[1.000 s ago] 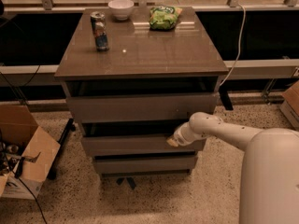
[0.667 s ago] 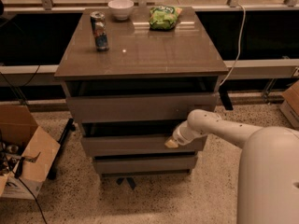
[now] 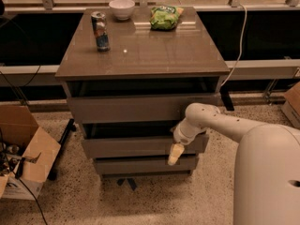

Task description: Open middle drawer

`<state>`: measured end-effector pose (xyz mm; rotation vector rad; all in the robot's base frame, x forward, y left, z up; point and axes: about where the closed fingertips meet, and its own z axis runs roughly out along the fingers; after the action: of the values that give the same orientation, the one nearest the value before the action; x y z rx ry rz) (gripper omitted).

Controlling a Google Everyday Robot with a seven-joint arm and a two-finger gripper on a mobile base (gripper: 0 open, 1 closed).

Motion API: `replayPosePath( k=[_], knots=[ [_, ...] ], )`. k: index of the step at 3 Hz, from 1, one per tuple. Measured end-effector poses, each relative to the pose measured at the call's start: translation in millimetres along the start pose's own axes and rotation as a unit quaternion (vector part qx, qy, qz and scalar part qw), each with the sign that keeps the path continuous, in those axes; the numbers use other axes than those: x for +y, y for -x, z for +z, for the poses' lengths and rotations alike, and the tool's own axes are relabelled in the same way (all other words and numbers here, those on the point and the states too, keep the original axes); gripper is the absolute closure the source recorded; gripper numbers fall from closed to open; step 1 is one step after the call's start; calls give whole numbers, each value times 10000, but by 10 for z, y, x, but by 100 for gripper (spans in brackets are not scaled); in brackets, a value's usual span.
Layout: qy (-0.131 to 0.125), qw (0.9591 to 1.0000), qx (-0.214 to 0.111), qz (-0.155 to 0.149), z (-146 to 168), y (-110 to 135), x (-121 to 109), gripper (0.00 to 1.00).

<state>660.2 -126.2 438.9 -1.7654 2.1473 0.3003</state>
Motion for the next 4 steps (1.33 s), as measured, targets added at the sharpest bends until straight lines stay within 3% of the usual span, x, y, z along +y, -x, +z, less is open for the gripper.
replayPosePath(
  k=[1,2,4],
  knots=[
    [77,9994,124,-306,-31,-62,24,0],
    [186,9989,131,-415,-28,-137,54,16],
    [401,9984,186,-344,-6,-307,167,62]
  ],
)
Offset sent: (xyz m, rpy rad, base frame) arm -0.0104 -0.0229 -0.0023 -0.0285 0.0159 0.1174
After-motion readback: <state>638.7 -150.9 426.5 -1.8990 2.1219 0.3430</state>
